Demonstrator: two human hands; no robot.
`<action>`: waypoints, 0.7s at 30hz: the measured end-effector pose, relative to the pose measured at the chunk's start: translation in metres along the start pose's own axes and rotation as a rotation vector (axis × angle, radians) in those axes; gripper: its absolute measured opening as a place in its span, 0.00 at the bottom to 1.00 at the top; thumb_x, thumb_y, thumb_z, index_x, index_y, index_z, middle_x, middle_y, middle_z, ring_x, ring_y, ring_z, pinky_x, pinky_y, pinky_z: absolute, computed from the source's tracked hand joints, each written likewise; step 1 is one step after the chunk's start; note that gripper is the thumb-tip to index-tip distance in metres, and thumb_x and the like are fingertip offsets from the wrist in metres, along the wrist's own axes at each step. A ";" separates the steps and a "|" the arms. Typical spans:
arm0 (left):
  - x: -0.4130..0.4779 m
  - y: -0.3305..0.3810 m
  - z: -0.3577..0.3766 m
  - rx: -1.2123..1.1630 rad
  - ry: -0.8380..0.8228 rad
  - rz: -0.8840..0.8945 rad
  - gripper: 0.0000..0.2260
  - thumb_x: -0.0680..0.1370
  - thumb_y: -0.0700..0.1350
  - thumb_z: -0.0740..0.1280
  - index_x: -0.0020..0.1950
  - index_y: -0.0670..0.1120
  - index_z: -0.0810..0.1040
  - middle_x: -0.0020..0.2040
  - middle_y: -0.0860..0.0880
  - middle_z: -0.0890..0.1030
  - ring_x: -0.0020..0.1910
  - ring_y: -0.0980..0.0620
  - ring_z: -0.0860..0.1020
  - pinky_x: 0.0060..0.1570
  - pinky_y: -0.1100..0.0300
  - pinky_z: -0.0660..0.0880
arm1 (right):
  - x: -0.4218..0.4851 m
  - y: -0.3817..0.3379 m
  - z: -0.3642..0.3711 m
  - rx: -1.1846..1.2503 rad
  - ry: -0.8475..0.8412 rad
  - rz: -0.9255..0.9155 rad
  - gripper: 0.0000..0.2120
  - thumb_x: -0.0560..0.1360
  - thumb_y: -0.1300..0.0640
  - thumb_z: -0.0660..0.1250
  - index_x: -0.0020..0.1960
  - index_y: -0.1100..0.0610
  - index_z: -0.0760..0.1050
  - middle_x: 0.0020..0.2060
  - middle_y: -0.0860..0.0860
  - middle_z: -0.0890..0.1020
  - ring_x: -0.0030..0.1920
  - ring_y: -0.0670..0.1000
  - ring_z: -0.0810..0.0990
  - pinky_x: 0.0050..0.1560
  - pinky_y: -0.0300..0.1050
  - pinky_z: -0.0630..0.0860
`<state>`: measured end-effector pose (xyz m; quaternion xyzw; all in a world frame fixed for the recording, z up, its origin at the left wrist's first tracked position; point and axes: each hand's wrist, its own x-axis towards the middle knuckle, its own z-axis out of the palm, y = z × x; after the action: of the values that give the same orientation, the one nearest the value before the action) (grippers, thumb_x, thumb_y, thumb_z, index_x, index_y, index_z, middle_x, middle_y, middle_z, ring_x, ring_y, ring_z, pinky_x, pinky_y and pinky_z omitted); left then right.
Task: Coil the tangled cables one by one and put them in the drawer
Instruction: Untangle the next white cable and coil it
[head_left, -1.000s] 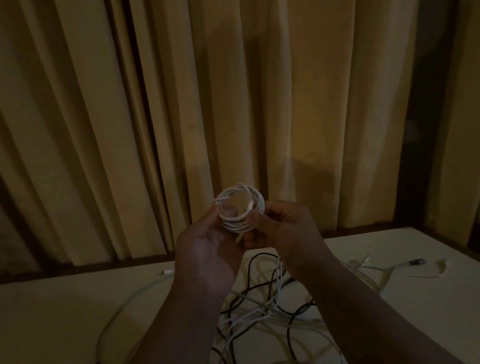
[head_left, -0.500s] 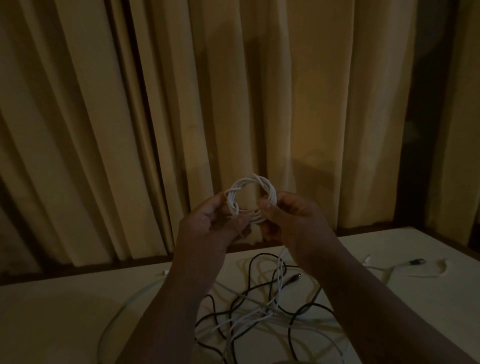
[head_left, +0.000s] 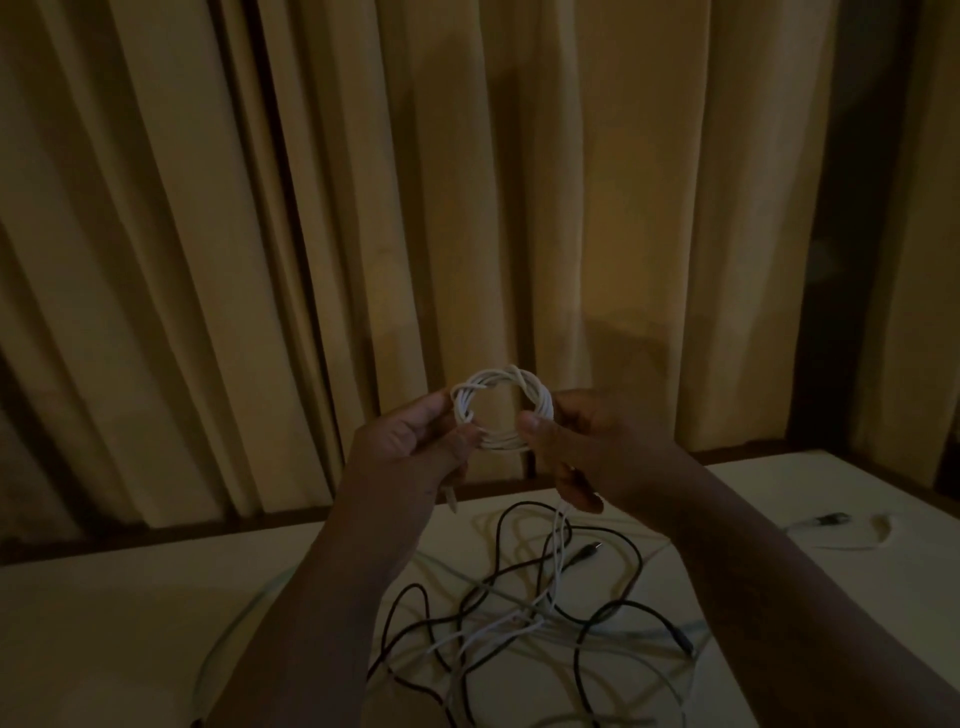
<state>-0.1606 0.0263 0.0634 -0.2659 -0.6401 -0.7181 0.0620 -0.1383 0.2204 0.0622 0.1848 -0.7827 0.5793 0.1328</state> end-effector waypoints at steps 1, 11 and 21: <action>0.000 0.000 0.000 0.027 0.003 0.004 0.15 0.77 0.36 0.69 0.52 0.56 0.86 0.42 0.50 0.85 0.37 0.58 0.78 0.35 0.64 0.74 | -0.001 -0.001 0.000 -0.056 0.005 0.012 0.17 0.81 0.51 0.65 0.42 0.64 0.76 0.24 0.55 0.74 0.22 0.52 0.70 0.25 0.43 0.68; 0.002 -0.008 0.001 0.135 0.004 -0.005 0.15 0.77 0.36 0.69 0.53 0.57 0.80 0.48 0.54 0.87 0.42 0.62 0.83 0.35 0.70 0.75 | 0.002 0.003 0.002 -0.338 0.023 -0.007 0.13 0.81 0.43 0.63 0.50 0.51 0.80 0.41 0.53 0.84 0.41 0.53 0.83 0.44 0.56 0.81; 0.007 -0.012 -0.006 0.475 0.241 0.106 0.03 0.74 0.48 0.75 0.47 0.53 0.84 0.41 0.57 0.85 0.41 0.60 0.82 0.41 0.61 0.78 | 0.001 0.000 -0.006 0.088 0.156 0.010 0.06 0.78 0.56 0.70 0.51 0.57 0.84 0.40 0.56 0.85 0.39 0.53 0.84 0.48 0.59 0.83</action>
<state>-0.1734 0.0246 0.0552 -0.1897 -0.7638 -0.5700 0.2361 -0.1388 0.2265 0.0645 0.1409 -0.7447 0.6263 0.1825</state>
